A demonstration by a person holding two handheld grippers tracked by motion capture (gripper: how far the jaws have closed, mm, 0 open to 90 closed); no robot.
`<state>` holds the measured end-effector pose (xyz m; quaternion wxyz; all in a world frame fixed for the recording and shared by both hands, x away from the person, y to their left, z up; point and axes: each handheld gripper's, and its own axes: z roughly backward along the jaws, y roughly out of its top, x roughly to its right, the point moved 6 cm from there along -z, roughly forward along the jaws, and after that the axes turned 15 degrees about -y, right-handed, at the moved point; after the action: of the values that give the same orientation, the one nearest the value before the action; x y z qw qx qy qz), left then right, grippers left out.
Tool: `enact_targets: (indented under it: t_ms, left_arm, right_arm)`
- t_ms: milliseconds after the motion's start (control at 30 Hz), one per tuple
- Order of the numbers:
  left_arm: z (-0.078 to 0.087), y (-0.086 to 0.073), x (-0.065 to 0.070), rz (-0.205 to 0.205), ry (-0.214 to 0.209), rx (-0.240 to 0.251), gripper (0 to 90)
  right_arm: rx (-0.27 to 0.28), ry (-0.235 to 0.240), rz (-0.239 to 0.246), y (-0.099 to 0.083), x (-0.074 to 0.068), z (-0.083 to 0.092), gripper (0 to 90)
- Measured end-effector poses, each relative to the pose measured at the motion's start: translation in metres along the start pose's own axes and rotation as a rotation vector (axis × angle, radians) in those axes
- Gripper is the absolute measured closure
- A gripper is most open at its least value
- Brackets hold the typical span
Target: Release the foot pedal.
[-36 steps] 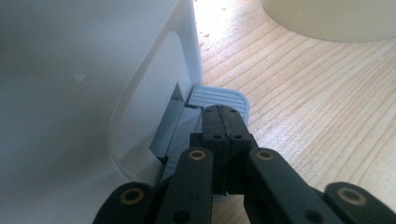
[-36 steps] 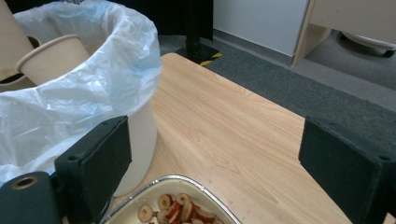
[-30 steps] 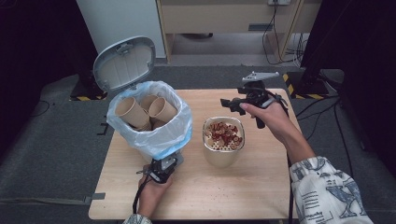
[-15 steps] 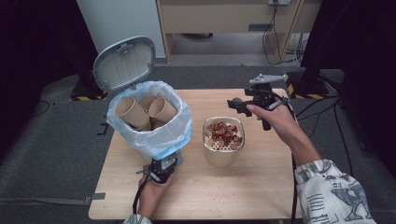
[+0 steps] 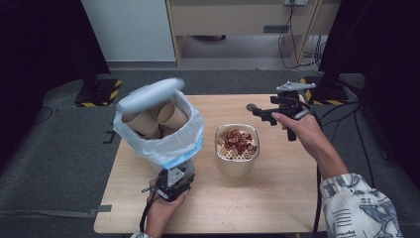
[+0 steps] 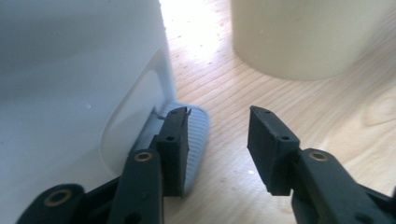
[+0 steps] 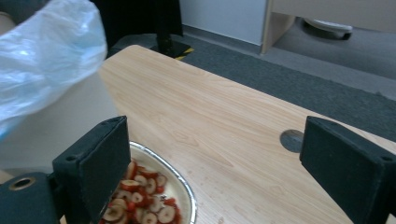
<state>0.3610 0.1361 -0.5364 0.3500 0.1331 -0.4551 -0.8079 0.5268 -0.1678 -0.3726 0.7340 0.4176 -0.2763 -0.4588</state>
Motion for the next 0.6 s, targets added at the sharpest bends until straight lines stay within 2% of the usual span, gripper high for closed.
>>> enact_targets:
  t_ms: [267,433,600]
  left_arm:
    - [0.002,-0.001,0.003,-0.007,-0.026,-0.016,42.8]
    - [0.003,-0.001,0.001,-0.005,-0.038,-0.018,39.5]
    - [0.002,-0.002,0.001,-0.004,-0.046,-0.021,38.1]
  right_arm:
    - [-0.004,-0.11,-0.047,-0.013,0.027,0.0,8.0]
    - [-0.002,-0.181,-0.07,-0.025,0.045,0.0,8.0]
    - [-0.012,-0.214,-0.091,-0.039,0.056,0.0,7.9]
